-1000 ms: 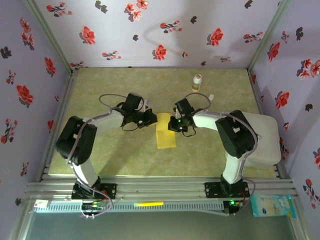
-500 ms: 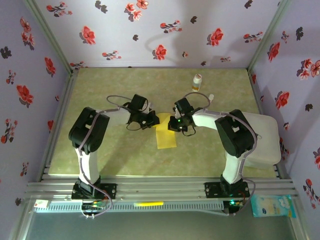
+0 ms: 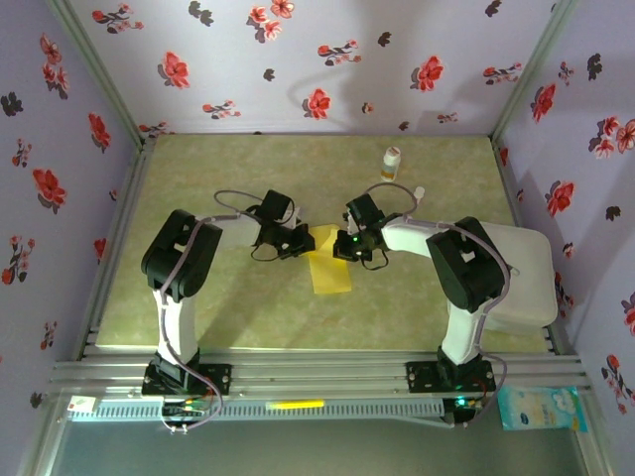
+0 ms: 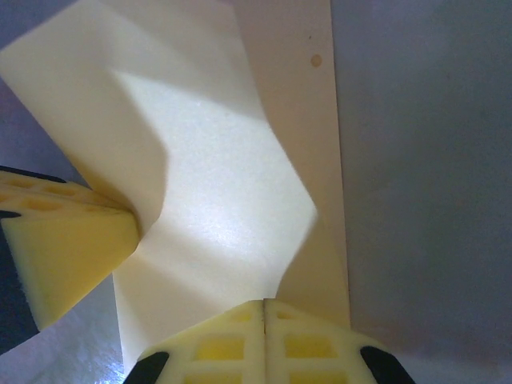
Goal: Fold a paper plane with a square sheet of paper (pick it up from the middle)
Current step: First fold the square sheet of paper in half at the center of the table.
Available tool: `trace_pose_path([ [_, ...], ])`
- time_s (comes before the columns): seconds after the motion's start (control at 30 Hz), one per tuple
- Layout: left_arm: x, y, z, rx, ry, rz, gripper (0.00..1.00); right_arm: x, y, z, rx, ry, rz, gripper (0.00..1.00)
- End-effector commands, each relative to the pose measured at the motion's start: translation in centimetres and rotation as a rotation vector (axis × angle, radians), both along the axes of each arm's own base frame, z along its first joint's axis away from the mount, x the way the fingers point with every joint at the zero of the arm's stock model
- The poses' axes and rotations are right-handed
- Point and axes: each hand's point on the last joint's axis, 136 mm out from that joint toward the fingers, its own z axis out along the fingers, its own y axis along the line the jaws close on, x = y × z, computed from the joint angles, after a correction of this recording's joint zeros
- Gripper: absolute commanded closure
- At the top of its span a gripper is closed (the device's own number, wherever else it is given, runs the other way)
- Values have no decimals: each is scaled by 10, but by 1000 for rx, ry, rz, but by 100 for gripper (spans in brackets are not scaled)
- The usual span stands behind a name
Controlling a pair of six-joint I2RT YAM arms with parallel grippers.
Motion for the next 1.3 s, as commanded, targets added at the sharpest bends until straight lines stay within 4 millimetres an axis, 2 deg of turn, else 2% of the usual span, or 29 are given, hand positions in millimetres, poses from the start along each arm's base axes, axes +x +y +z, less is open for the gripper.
trace_pose_path([
  [0.0,8,2,9,7,-11,-2,98,-30,-28,-39,-137,142,-23,100],
  [0.1,16,-6,26,-36,-36,-4,98,-30,-28,-39,-140,139,-26,100],
  [0.2,23,-8,29,-53,-43,1,97,-30,-29,-40,-140,142,-30,100],
  [0.37,30,-2,11,-41,-14,26,98,-29,-28,-40,-134,140,-33,100],
  [0.53,28,7,-13,-1,20,36,98,-31,-28,-41,-133,144,-34,100],
  [0.63,28,14,-21,25,39,52,98,-31,-28,-41,-133,145,-35,100],
  [0.77,33,13,-11,19,27,55,98,-31,-29,-41,-136,146,-36,100],
  [0.93,44,2,21,-34,-20,29,97,-30,-28,-39,-135,142,-34,100],
  [1.03,48,-4,30,-63,-33,14,97,-29,-28,-40,-136,141,-35,100],
  [1.1,48,-6,28,-62,-29,6,97,-29,-28,-40,-137,140,-35,100],
  [1.27,47,-1,6,-33,13,13,97,-31,-28,-41,-137,143,-37,100],
])
